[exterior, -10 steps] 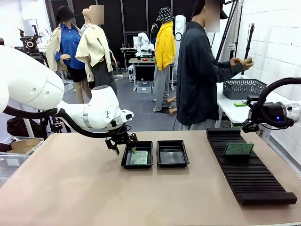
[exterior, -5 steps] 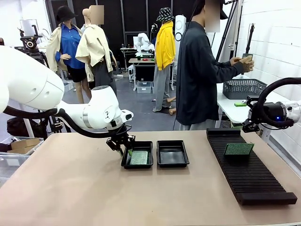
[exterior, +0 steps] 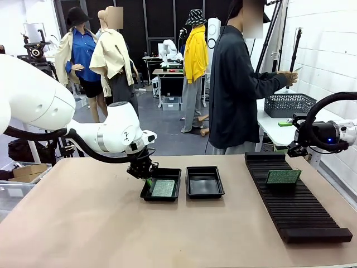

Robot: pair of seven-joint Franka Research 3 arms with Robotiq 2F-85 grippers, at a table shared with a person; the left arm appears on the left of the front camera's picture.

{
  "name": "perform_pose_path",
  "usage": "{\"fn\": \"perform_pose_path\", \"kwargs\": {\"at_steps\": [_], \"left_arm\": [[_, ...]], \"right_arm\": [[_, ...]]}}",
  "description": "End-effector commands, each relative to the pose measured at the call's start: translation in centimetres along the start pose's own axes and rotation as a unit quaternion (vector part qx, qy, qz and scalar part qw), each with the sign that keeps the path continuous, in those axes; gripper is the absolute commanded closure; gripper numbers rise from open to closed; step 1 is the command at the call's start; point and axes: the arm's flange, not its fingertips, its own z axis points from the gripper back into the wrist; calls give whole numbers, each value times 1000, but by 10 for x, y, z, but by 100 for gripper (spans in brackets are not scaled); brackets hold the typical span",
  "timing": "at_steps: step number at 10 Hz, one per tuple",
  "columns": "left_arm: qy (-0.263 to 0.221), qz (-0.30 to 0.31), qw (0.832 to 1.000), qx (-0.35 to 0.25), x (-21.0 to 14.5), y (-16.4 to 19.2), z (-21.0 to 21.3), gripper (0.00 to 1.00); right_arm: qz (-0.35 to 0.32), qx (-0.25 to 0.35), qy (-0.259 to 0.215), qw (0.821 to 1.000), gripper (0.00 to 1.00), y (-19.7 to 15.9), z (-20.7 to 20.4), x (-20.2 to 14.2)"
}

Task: Inspect and transfer BCBs to ESD trays.
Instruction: Pick up the ESD tray and place it on the left side of the table.

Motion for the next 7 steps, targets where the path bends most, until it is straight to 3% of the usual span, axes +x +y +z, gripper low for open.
{"fn": "perform_pose_path", "kwargs": {"at_steps": [1,2,7], "left_arm": [[20,11,1000,-21,-1,-1,2,100],[0,0,1000,0,0,0,0,100],[0,0,1000,0,0,0,0,100]], "right_arm": [[-3,-5,-6,1000,0,0,-1,-3],[-3,-5,-6,1000,0,0,-1,-3],[-3,-5,-6,1000,0,0,-1,-3]]}}
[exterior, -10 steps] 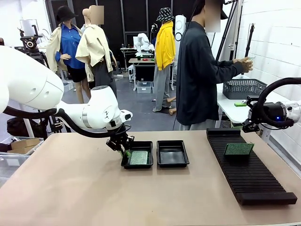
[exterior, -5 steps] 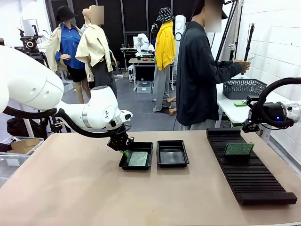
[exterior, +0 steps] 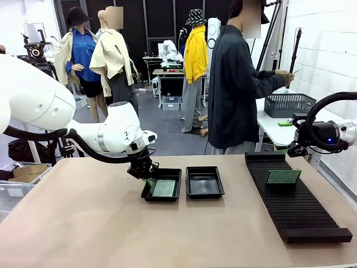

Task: Inspect and transfer BCBs to ESD trays.
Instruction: Pick up the ESD tray and place it on the left side of the table.

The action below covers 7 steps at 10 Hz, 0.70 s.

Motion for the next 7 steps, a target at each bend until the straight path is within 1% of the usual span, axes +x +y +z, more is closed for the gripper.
{"fn": "perform_pose_path", "kwargs": {"at_steps": [1,2,7], "left_arm": [[-4,-2,1000,3,1,1,0,100],[0,0,1000,0,0,0,0,100],[-3,-6,1000,-4,-11,52,21,100]], "right_arm": [[-3,-5,-6,1000,0,0,-1,-3],[-3,-5,-6,1000,0,0,-1,-3],[-3,-5,-6,1000,0,0,-1,-3]]}}
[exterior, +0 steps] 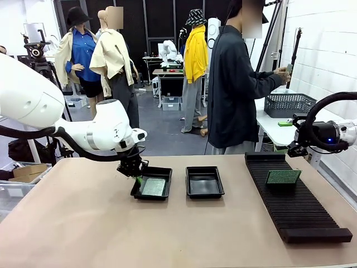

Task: Inspect and transfer BCBs to ESD trays.
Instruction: Pick up the ESD tray and place it on the left side of the table.

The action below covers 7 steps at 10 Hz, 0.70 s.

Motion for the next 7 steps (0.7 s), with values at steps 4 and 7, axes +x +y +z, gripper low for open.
{"fn": "perform_pose_path", "kwargs": {"at_steps": [4,7], "left_arm": [[7,-10,1000,-13,-17,59,14,100],[2,4,1000,-26,-22,99,25,100]], "right_arm": [[-3,-4,-6,1000,0,0,-2,-3],[-3,-4,-6,1000,0,0,-2,-3]]}}
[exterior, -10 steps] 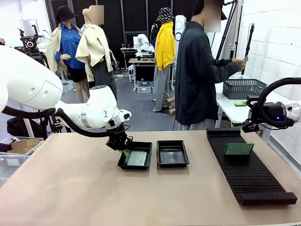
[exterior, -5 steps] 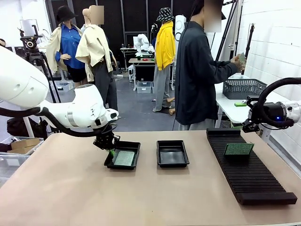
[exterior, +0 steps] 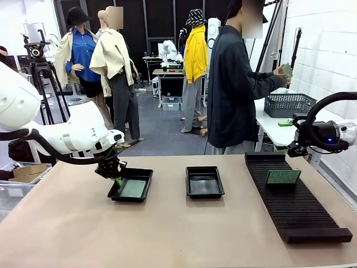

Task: Inspect and transfer BCBs to ESD trays.
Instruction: Pick up the ESD tray and place it on the left side of the table.

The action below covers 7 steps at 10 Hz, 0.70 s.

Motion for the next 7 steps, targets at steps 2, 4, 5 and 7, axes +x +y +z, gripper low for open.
{"fn": "perform_pose_path", "kwargs": {"at_steps": [2,4,5,7], "left_arm": [[-2,-1,1000,-16,-10,32,11,100],[-6,15,1000,-14,-9,57,14,100],[-7,18,1000,-10,-9,70,16,100],[-12,26,1000,-7,-10,94,20,100]], "right_arm": [[-3,-4,-5,1000,0,0,-2,-3],[-3,-4,-5,1000,0,0,-2,-3],[-3,-4,-5,1000,0,0,-2,-3],[-3,-4,-5,1000,0,0,-2,-3]]}}
